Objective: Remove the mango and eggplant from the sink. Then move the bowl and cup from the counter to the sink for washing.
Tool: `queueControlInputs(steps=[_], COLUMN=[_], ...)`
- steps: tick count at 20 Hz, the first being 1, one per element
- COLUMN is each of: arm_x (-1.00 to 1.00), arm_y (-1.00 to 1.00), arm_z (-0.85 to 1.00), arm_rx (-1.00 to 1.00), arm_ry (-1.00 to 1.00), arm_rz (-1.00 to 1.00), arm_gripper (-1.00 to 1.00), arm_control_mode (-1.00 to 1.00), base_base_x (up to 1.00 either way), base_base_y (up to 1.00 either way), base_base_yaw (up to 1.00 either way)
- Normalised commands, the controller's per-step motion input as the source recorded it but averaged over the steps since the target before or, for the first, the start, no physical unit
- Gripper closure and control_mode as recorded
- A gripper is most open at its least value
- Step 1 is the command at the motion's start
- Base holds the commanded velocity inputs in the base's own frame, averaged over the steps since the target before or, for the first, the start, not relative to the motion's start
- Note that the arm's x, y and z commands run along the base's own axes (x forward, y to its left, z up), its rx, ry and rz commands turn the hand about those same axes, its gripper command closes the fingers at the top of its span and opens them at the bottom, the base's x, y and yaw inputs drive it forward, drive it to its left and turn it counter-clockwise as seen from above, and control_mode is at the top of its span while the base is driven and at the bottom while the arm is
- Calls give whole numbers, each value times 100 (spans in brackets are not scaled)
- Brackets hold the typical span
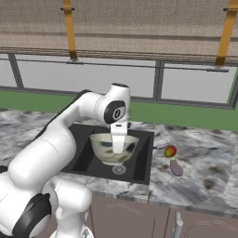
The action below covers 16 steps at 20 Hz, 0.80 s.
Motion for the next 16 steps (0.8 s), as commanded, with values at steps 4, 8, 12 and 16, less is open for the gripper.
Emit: queueControlInputs(steps=[4,8,12,16], arm_x=[34,31,29,31], arm_y=[-1,-3,-5,-4], arm_z=[-25,-29,-30,-32], arm_rx=[3,3,3,1], arm_ry=[-4,-2,-2,-2], arm_rz=[-5,-3,-2,-2], arm_gripper=[100,100,100,100], arm_control_mode=[-100,-100,-100,-100], base_base_x=[0,0,0,0], base_base_y=[0,0,0,0], base_base_yaw=[0,0,0,0])
